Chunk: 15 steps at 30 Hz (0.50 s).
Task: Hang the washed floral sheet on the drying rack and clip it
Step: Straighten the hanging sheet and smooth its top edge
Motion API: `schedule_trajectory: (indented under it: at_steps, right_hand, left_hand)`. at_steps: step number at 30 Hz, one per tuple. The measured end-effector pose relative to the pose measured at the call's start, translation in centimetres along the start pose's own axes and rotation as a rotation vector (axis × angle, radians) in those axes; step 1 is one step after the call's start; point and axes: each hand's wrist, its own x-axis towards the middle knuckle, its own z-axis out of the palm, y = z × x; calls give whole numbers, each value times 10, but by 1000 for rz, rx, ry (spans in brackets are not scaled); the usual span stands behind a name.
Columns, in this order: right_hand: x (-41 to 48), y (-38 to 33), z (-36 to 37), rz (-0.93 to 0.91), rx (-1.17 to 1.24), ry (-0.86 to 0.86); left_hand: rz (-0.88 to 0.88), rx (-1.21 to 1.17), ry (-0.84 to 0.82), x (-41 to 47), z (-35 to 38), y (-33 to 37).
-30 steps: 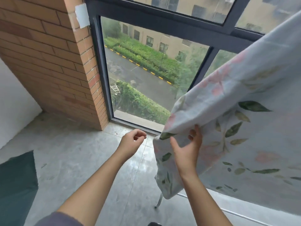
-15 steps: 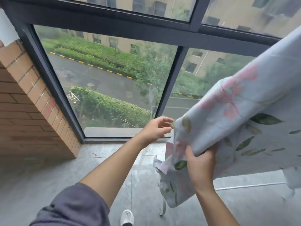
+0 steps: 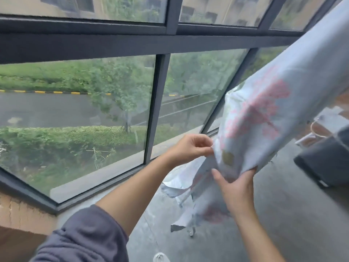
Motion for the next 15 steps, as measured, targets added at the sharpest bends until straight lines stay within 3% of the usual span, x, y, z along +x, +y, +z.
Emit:
schedule_trajectory:
  at_steps: [3, 6, 10, 15]
  right_hand:
    - [-14, -11, 8, 33, -234, 106]
    - [-25, -22, 13, 16, -293, 245]
    - [-36, -35, 10, -44, -138, 396]
    - [-47, -40, 7, -72, -72, 446]
  left_hand:
    - [68, 66, -39, -9, -13, 10]
    - [95, 53, -33, -22, -29, 10]
    - [72, 120, 235, -37, -51, 4]
    - [152, 209, 453, -43, -72, 18]
